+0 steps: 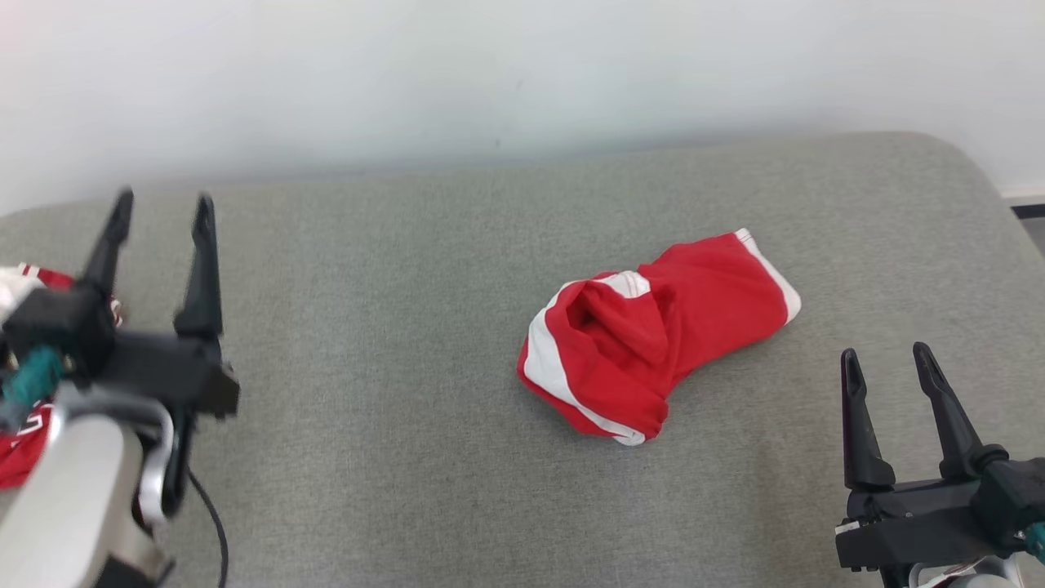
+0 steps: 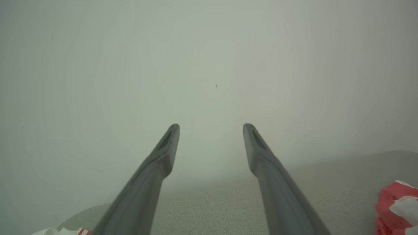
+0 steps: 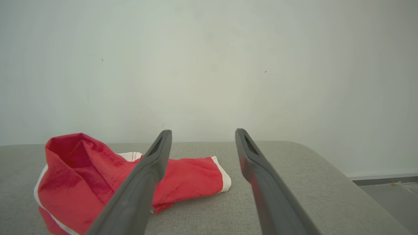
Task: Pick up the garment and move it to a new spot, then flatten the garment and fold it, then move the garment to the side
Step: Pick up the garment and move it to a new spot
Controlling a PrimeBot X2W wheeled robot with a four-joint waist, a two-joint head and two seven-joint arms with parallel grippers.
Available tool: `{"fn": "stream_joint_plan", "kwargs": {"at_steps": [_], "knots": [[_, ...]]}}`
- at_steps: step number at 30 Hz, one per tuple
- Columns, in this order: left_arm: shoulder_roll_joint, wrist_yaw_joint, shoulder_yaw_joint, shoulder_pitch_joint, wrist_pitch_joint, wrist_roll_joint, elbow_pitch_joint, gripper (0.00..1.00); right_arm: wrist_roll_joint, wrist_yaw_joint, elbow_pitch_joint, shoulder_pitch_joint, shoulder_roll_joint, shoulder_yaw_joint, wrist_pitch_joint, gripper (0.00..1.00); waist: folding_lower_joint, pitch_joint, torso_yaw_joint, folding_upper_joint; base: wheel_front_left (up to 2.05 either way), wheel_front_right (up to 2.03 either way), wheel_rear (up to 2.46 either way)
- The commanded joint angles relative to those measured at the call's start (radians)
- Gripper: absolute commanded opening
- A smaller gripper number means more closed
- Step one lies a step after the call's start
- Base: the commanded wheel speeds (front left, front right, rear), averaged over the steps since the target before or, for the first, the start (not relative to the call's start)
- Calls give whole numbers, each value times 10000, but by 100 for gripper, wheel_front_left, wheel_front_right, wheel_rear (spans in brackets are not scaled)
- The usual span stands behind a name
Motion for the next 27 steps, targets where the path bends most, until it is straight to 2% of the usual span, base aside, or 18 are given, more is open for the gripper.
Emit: {"fn": "stream_joint_plan", "kwargs": {"at_steps": [1, 8, 19, 27], "knots": [[-28, 91, 86, 401, -33, 0, -187, 100, 66, -22, 27, 94, 18, -18, -79, 100, 2, -275, -205, 0, 0, 0, 0], [-418, 517, 515, 2393, -33, 27, -1279, 100, 209, -22, 414, 272, 81, 63, -112, 100, 2, -558, -21, 0, 0, 0, 0], [-859, 728, 1051, 4736, -33, 667, -2376, 100, 303, -22, 859, 391, 66, -1, -161, 100, 2, -927, 408, 0, 0, 0, 0], [-1847, 603, 1491, 5795, -33, 1050, -2741, 100, 313, -22, 1183, 420, 120, 159, -163, 100, 2, -1091, 638, 0, 0, 0, 0]]}}
